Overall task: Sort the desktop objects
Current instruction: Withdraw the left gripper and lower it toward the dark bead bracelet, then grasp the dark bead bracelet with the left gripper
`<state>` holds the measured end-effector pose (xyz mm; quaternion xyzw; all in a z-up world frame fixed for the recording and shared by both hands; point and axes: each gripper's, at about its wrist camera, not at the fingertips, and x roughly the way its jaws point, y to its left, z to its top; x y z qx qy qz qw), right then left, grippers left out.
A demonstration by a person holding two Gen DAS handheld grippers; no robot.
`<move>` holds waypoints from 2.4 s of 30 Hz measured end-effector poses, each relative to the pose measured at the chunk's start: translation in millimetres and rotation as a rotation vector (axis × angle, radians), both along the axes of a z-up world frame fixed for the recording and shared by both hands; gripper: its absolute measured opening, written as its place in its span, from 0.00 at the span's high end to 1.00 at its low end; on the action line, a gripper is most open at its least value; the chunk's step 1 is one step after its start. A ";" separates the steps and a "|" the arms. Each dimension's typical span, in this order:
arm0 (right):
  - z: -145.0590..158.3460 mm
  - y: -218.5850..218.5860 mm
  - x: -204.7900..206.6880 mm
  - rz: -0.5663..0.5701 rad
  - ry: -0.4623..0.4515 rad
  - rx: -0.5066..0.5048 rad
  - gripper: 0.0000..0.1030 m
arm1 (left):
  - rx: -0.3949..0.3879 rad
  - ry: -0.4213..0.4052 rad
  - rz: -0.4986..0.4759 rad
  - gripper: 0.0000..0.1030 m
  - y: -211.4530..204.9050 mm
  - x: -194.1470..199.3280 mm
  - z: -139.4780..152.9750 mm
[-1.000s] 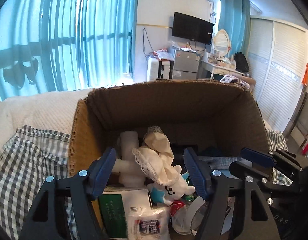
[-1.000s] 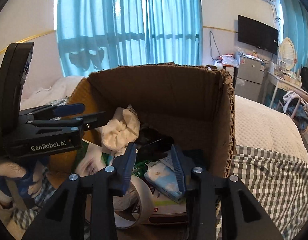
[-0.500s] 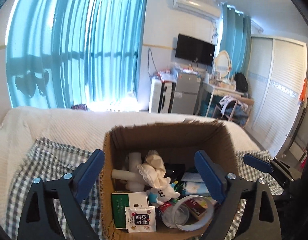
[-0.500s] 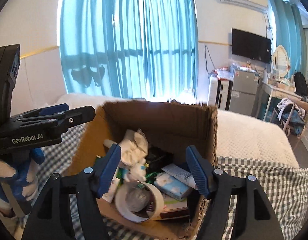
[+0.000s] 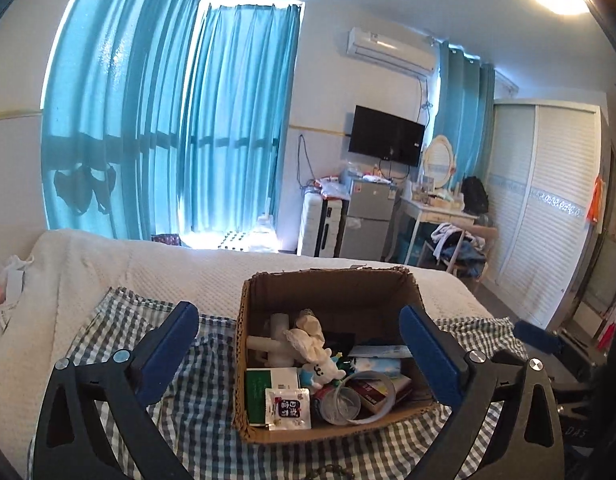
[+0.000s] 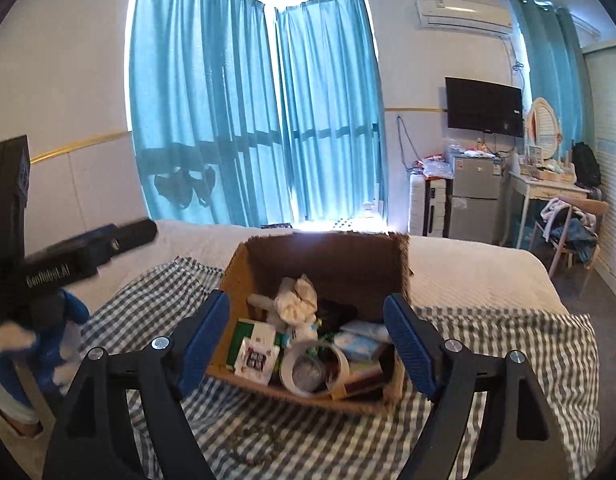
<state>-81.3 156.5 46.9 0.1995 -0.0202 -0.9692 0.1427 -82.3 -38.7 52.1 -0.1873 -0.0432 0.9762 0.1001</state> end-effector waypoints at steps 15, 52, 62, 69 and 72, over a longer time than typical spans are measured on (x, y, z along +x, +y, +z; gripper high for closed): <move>-46.3 -1.4 55.5 -0.044 0.052 0.008 0.13 | 0.000 -0.023 0.061 0.00 -4.2 40.8 -52.3; -168.9 17.2 0.7 -0.089 -0.361 0.006 0.12 | -0.140 -0.482 -0.078 0.00 61.8 -10.1 -225.8; -201.4 13.5 -15.1 -0.044 -0.460 0.028 0.28 | -0.188 -0.608 -0.109 0.00 74.8 -25.5 -260.4; -225.4 8.8 -23.7 -0.011 -0.520 0.055 0.56 | -0.169 -0.636 -0.153 0.20 80.2 -29.0 -265.9; -226.0 8.4 -23.4 -0.003 -0.516 0.059 0.59 | -0.198 -0.629 -0.163 0.27 88.6 -27.6 -265.0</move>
